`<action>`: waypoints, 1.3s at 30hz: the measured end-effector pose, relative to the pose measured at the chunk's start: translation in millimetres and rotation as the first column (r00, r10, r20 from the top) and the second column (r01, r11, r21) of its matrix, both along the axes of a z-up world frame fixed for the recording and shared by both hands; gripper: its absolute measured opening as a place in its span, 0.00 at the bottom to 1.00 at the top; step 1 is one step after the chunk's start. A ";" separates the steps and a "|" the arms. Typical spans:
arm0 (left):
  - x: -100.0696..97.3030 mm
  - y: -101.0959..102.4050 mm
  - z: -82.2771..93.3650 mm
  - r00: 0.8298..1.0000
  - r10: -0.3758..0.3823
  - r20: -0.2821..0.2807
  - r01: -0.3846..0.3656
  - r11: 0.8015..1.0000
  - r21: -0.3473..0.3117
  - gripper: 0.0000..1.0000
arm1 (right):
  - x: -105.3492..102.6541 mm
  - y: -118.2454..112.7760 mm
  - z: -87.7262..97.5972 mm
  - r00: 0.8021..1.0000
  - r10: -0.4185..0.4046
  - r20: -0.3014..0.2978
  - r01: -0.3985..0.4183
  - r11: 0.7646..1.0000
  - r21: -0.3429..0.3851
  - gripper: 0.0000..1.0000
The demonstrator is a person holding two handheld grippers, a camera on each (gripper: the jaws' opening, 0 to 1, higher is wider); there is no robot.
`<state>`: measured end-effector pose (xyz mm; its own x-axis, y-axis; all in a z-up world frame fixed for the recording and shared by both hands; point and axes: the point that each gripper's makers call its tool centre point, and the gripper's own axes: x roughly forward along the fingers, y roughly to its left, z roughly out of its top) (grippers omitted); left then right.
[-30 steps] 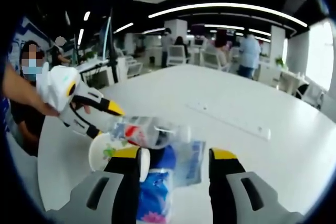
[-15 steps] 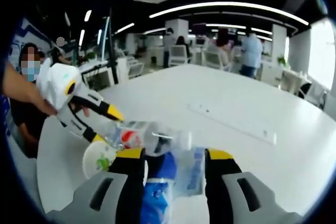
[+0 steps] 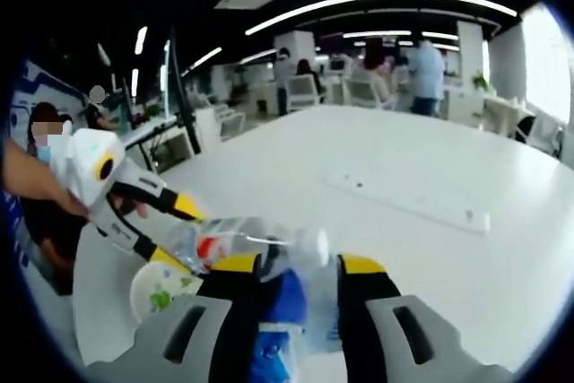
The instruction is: Arrange the tabletop items into an orderly group along one side of the table until the central work area is clear of visible clutter.
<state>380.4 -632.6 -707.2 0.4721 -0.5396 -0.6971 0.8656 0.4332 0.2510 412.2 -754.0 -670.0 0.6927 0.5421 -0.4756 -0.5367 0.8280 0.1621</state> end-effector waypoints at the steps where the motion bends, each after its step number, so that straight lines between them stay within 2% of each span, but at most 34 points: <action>1: 0.1 0.0 0.0 1.000 0.000 0.000 0.000 1.000 -0.001 0.37 | 1.2 0.7 -1.1 1.000 -0.005 -0.010 0.005 1.000 0.014 0.29; 12: 1.0 1.0 -1.3 1.000 0.004 0.001 -0.004 1.000 -0.004 0.37 | 13.0 2.5 -4.7 0.993 -0.078 -0.094 0.091 0.984 0.152 0.25; 16: 0.6 0.9 -1.5 1.000 0.004 0.004 -0.003 1.000 -0.012 0.37 | 14.9 4.9 -5.1 0.983 -0.099 -0.156 0.135 0.960 0.247 0.25; 20: 0.6 0.8 -1.8 1.000 -0.002 0.005 0.002 1.000 -0.012 0.37 | 17.1 8.3 -4.6 0.979 -0.103 -0.173 0.149 0.948 0.280 0.26; 23: 0.5 1.2 -2.2 1.000 -0.011 0.011 0.011 1.000 -0.008 0.37 | 20.5 9.1 -7.1 0.962 -0.136 -0.236 0.211 0.920 0.331 0.27; 24: 0.5 1.0 -2.1 1.000 -0.014 0.014 0.014 1.000 -0.007 0.37 | 22.2 7.8 -7.8 0.963 -0.140 -0.232 0.213 0.919 0.331 0.27; 28: 0.6 0.9 -2.2 1.000 -0.015 0.016 0.015 1.000 -0.009 0.37 | 22.8 8.2 -11.2 0.945 -0.161 -0.285 0.263 0.892 0.369 0.27; 30: 0.8 0.8 -2.3 1.000 -0.016 0.017 0.016 1.000 -0.009 0.37 | 24.3 8.3 -11.8 0.943 -0.166 -0.288 0.270 0.888 0.372 0.27; 36: 0.9 0.7 -2.5 1.000 -0.022 0.022 0.023 1.000 -0.008 0.37 | 24.7 11.8 -16.5 0.914 -0.182 -0.363 0.333 0.847 0.414 0.31; 39: 0.9 0.7 -2.7 0.999 -0.023 0.024 0.023 1.000 -0.007 0.37 | 24.6 14.1 -15.4 0.913 -0.180 -0.365 0.336 0.841 0.424 0.30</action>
